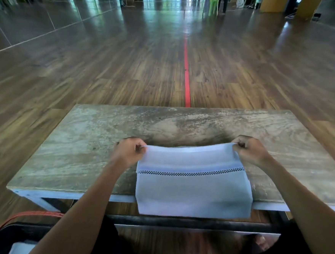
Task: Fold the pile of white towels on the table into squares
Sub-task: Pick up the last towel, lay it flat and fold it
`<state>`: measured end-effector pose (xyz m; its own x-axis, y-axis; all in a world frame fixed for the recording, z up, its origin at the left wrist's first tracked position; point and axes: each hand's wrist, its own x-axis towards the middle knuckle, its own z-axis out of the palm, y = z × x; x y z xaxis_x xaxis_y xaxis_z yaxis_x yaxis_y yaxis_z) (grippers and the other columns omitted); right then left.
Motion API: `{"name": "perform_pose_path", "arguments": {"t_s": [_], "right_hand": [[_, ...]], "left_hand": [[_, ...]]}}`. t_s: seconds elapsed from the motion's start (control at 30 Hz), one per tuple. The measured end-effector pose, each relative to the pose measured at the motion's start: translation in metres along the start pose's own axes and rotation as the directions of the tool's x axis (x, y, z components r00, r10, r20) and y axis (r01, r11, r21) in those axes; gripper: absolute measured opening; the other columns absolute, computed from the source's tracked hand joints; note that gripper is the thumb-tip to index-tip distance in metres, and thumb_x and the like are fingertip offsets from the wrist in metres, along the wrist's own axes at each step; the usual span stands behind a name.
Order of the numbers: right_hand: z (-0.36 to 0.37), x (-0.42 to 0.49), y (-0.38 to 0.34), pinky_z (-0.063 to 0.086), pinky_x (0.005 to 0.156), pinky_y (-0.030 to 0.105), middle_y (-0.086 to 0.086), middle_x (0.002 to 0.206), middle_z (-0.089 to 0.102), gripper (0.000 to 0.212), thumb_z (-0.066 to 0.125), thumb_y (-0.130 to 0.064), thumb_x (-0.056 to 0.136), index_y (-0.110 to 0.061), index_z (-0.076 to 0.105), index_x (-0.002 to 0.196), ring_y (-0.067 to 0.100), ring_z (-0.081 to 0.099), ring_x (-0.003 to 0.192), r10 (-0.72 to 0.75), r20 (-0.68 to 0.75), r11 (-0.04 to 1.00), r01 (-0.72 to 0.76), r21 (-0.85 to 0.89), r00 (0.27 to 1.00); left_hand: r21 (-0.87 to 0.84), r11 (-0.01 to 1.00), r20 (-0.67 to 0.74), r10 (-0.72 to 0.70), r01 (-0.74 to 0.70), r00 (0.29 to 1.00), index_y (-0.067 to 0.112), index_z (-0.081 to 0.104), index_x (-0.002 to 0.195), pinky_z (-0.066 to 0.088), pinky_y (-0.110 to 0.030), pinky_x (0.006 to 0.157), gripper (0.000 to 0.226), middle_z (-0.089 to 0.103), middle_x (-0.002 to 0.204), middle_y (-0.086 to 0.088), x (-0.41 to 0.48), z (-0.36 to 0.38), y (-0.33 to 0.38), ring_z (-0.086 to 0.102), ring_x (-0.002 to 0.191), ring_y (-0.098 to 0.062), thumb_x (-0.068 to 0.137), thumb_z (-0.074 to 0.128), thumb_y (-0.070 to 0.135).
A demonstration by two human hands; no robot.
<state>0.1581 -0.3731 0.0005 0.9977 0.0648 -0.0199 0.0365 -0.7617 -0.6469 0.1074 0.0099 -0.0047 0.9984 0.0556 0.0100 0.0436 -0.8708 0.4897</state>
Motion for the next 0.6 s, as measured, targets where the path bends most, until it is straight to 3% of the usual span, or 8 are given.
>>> {"name": "perform_pose_path", "arguments": {"t_s": [0.2,0.4,0.53,0.6], "right_hand": [[0.014,0.017,0.006,0.042,0.073,0.029,0.001,0.089,0.062,0.015,0.053,-0.008,0.087,-0.016,0.065,0.082,0.019,0.058,0.085,-0.012,0.073,0.997,0.018,-0.081,0.997],[0.020,0.027,0.012,0.037,0.063,0.021,-0.001,0.090,0.056,0.019,0.055,0.000,0.082,-0.017,0.064,0.082,0.016,0.054,0.084,-0.072,0.113,0.989,0.086,-0.119,0.991],[0.021,0.028,0.014,0.038,0.075,0.025,0.003,0.096,0.052,0.031,0.055,-0.002,0.087,-0.011,0.064,0.115,0.017,0.051,0.089,-0.089,0.137,0.982,0.110,-0.156,0.987],[0.020,0.028,0.015,0.039,0.079,0.027,-0.003,0.091,0.047,0.034,0.055,-0.004,0.088,-0.010,0.062,0.120,0.019,0.051,0.089,-0.099,0.158,0.973,0.129,-0.193,0.982]], "left_hand": [[0.130,0.991,0.093,-0.029,0.016,0.995,0.037,0.062,0.085,0.038,-0.043,0.100,0.007,0.056,0.087,0.018,0.016,0.010,-0.004,0.058,0.099,-0.013,0.088,0.058,0.033],[0.002,1.000,0.099,0.004,-0.004,0.995,0.021,0.068,0.089,0.049,-0.032,0.080,0.005,0.068,0.095,0.004,0.019,0.012,-0.008,0.061,0.090,-0.015,0.088,0.063,0.022],[-0.157,0.987,0.047,-0.021,0.028,0.999,0.010,0.071,0.090,0.050,-0.028,0.080,0.007,0.070,0.093,-0.002,0.016,0.009,-0.008,0.062,0.087,-0.014,0.087,0.064,0.011],[-0.157,0.987,0.060,-0.021,0.030,0.998,0.013,0.071,0.089,0.050,-0.028,0.081,0.006,0.071,0.093,-0.001,0.015,0.008,-0.009,0.063,0.088,-0.013,0.087,0.066,0.012]]}}
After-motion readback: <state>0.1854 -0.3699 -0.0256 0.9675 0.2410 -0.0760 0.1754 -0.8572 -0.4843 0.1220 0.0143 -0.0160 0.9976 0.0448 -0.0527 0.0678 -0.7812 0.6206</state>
